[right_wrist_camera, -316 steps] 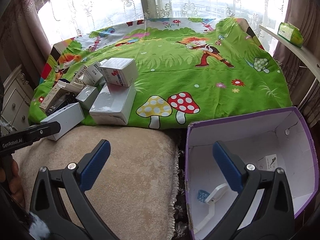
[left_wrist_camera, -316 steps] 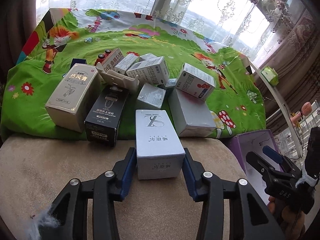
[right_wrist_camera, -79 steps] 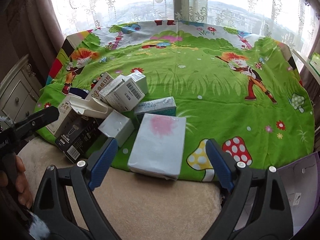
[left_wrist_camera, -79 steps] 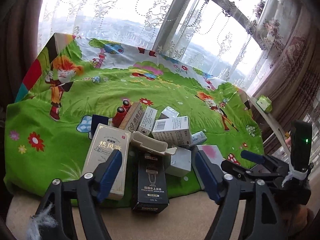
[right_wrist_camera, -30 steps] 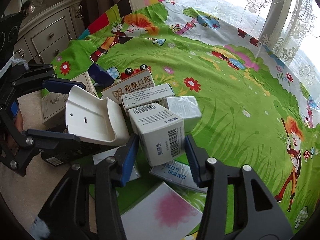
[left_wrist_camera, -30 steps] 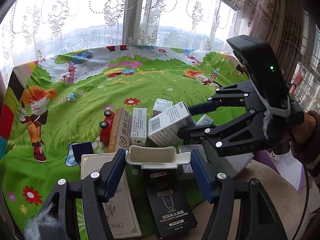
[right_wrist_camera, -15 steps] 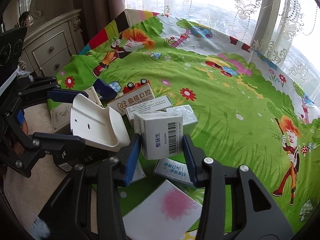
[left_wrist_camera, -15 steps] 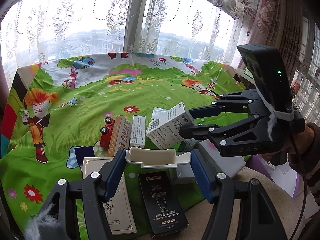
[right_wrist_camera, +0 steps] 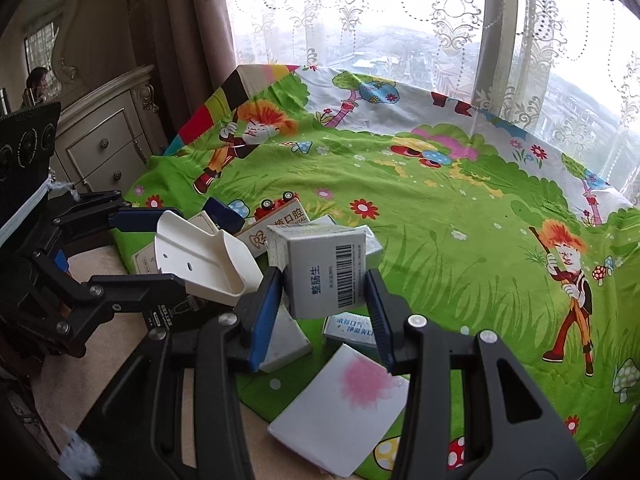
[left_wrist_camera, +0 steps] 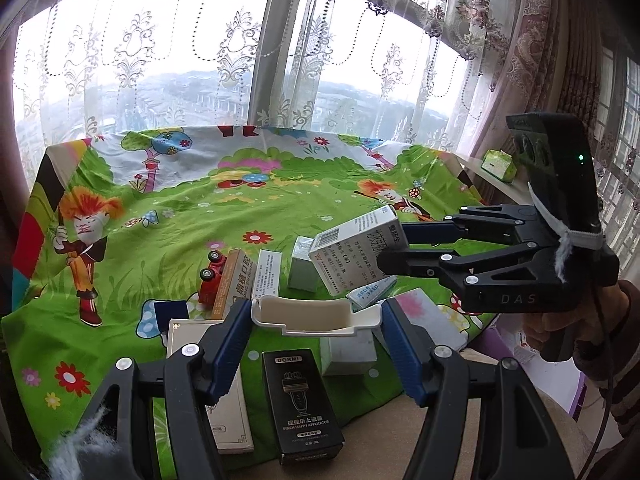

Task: Organize rigid objects
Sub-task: 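Grasp a white barcode box with the right gripper and lift it, then carry the barcode box into the purple box and open the right gripper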

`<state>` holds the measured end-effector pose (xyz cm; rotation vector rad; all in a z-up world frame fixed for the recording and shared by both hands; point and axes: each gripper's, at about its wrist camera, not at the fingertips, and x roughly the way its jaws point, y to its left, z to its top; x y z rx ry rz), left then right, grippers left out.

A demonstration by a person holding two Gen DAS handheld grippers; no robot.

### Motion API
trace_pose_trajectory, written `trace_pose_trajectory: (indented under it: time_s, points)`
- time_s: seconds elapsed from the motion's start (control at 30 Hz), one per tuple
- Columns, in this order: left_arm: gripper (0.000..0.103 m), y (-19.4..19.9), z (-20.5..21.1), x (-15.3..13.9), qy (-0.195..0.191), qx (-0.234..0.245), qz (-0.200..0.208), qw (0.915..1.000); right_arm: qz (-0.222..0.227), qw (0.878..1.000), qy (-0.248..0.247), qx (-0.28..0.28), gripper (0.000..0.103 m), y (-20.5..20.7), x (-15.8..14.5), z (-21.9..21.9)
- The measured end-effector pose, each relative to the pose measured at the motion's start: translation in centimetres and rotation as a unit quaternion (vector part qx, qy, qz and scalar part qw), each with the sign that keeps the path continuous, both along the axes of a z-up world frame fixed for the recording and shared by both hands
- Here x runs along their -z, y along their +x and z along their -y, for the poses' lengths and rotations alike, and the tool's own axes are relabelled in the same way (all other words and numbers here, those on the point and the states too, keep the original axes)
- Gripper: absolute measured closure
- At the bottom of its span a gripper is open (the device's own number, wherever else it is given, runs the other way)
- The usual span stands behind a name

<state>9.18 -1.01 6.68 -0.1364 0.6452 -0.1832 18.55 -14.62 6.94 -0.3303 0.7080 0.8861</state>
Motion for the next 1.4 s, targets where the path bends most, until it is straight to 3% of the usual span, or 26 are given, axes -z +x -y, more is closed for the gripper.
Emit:
trace_pose_trajectory:
  time_s: [0.37,0.87,1.4]
  points:
    - [0.037,-1.7,3.0,-1.6,-0.007,0.028,0.018,0.9994,-0.008,0.998,0.037,0.053,0.056,-2.6,-1.6,4.7]
    - [0.037,-2.7,9.2,-3.4,-0.018,0.101,0.024,0.9944,-0.016,0.989,0.05,0.138,0.056,-5.9,-2.2,13.6]
    - [0.037,-2.9,20.6,-2.0,-0.015,0.237,-0.005,0.9714,-0.058,0.964,0.047,0.255,0.056,-8.1,0.9,24.0]
